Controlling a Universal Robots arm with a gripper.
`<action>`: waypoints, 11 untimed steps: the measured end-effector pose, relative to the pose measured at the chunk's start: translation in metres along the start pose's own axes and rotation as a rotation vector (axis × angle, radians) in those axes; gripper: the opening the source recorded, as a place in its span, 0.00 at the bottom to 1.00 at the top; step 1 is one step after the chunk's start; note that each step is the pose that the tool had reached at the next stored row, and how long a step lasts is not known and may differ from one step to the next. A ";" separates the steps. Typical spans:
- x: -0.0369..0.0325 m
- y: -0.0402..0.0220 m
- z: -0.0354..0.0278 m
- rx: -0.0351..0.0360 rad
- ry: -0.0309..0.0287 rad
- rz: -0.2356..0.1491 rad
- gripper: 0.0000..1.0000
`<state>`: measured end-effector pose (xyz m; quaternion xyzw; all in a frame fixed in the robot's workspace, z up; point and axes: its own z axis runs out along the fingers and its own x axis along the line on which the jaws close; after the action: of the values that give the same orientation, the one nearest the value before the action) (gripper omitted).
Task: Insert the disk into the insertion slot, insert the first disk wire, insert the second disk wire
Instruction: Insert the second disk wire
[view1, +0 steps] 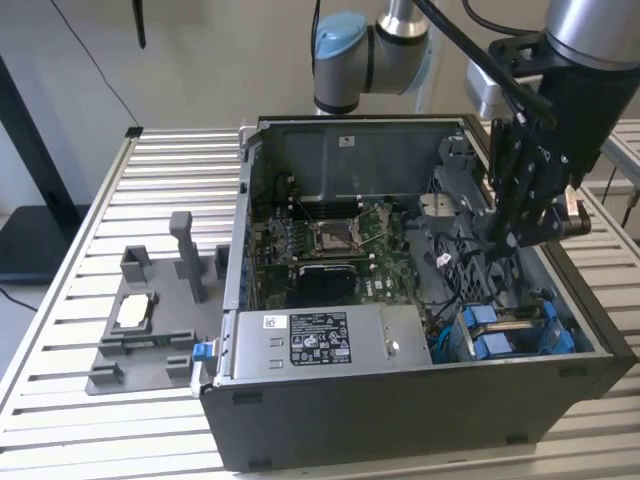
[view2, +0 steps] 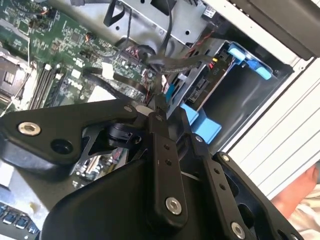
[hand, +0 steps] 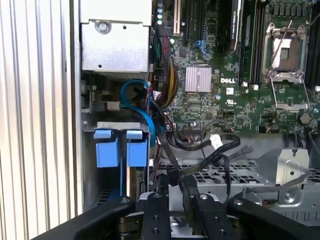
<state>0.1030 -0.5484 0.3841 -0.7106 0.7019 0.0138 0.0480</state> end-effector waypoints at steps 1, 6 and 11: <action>0.0000 0.0007 0.0003 -0.0008 -0.0003 -0.009 0.27; 0.0002 0.0026 0.0024 -0.0046 -0.0018 -0.053 0.27; 0.0004 0.0047 0.0054 -0.0068 -0.0023 -0.079 0.27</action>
<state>0.0985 -0.5484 0.3785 -0.7377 0.6733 0.0151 0.0469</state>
